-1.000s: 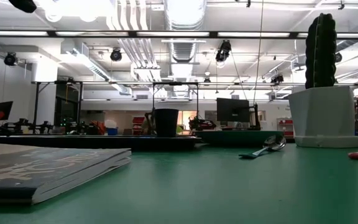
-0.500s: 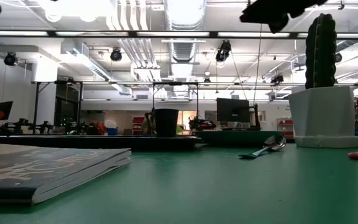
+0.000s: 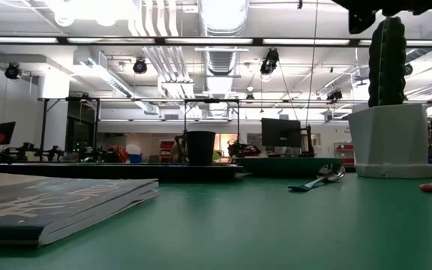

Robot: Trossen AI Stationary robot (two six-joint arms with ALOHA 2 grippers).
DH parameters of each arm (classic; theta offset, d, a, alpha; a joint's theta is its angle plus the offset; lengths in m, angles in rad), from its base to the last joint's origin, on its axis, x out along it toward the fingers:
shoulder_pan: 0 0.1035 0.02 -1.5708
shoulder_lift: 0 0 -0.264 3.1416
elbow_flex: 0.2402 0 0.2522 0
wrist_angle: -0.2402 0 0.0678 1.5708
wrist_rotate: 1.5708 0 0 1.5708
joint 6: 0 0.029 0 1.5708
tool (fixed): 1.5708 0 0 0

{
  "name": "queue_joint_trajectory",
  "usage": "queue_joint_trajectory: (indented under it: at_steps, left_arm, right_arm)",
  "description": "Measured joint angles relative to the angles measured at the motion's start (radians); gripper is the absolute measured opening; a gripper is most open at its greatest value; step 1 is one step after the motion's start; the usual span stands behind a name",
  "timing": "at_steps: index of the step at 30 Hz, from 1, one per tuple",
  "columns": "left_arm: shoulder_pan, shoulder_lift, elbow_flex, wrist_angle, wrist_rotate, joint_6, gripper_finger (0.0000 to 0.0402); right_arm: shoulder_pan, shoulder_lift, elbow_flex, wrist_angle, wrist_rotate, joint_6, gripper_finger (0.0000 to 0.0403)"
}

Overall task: Pick and place plate/cup/fork/spoon on tray
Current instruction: Put the green plate on the black tray

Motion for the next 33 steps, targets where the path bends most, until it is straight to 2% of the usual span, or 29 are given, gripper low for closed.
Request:
queue_joint_trajectory:
  at_steps: [6,10,20,22,29,33]
  left_arm:
    - [0.047,0.124,0.192,-0.205,-0.001,-0.003,0.0000]
    - [0.089,0.199,0.287,-0.322,-0.002,-0.005,0.0000]
    - [0.227,0.356,0.425,-0.493,0.018,-0.032,0.0000]
    - [0.258,0.385,0.447,-0.517,0.056,-0.032,0.0000]
    - [0.381,0.491,0.540,-0.633,0.321,-0.057,0.0000]
    - [0.433,0.569,0.610,-0.730,0.396,-0.057,0.0000]
  right_arm:
    - [0.000,-0.091,-0.031,-0.006,-0.007,-0.034,0.0072]
    - [0.000,-0.152,-0.034,-0.024,-0.086,-0.035,0.0071]
    - [0.000,-0.306,-0.085,-0.058,-0.107,-0.042,0.0064]
    - [0.000,-0.345,-0.095,-0.060,-0.105,-0.042,0.0063]
    - [0.000,-0.452,-0.103,-0.148,-0.105,-0.022,0.0063]
    - [0.000,-0.475,-0.108,-0.164,-0.105,-0.015,0.0063]
